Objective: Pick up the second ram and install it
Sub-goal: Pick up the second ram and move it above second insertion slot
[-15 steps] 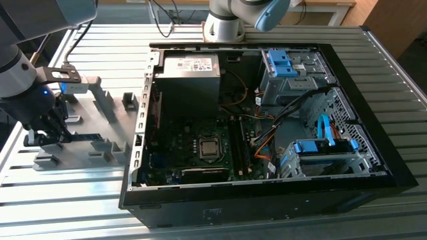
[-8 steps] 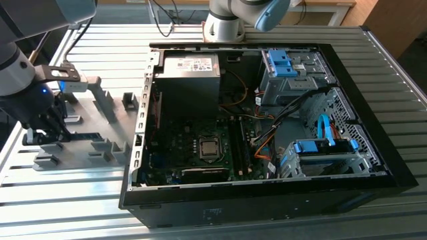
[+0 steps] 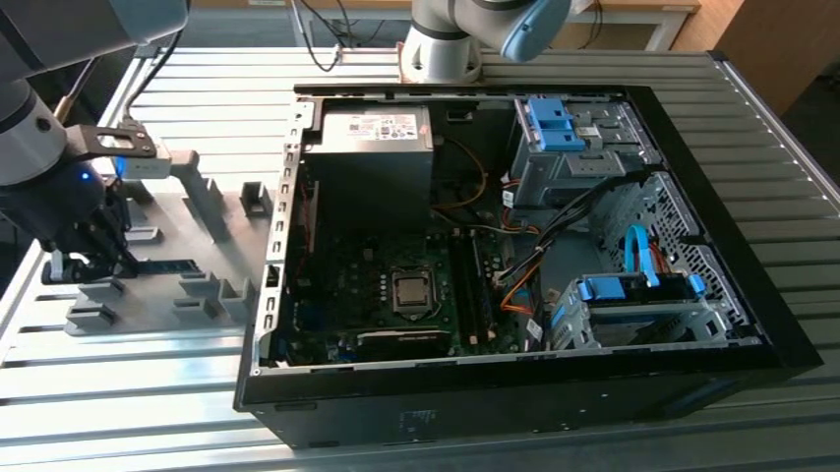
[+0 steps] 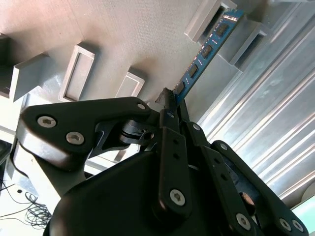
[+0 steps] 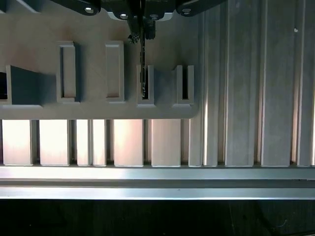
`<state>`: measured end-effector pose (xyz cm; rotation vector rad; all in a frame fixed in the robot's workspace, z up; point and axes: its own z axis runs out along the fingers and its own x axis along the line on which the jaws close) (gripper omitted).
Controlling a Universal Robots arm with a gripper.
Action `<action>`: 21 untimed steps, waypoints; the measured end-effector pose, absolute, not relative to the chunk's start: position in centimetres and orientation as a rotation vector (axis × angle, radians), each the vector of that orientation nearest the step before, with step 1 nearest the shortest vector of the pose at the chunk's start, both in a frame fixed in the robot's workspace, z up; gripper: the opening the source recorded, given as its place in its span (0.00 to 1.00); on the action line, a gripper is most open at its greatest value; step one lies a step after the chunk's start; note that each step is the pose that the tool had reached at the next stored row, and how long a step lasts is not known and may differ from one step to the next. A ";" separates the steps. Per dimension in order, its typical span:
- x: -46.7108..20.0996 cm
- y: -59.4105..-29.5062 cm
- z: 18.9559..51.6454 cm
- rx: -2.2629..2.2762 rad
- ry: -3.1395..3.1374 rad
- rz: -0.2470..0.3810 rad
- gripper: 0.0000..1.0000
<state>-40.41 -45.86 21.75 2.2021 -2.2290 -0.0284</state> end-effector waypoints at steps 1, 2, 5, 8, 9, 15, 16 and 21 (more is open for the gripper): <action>-40.4 -45.9 21.8 2.202 -2.229 -0.028 0.14; -40.4 -45.9 21.8 2.202 -2.229 -0.028 0.14; -40.4 -45.9 21.9 2.202 -2.229 -0.028 0.14; -40.4 -45.9 22.1 2.202 -2.229 -0.028 0.14; -40.4 -45.9 22.1 2.202 -2.229 -0.028 0.14; -40.4 -45.9 22.5 2.202 -2.229 -0.028 0.14; -40.4 -45.9 22.5 2.202 -2.229 -0.028 0.14; -40.4 -45.9 22.9 2.202 -2.229 -0.028 0.14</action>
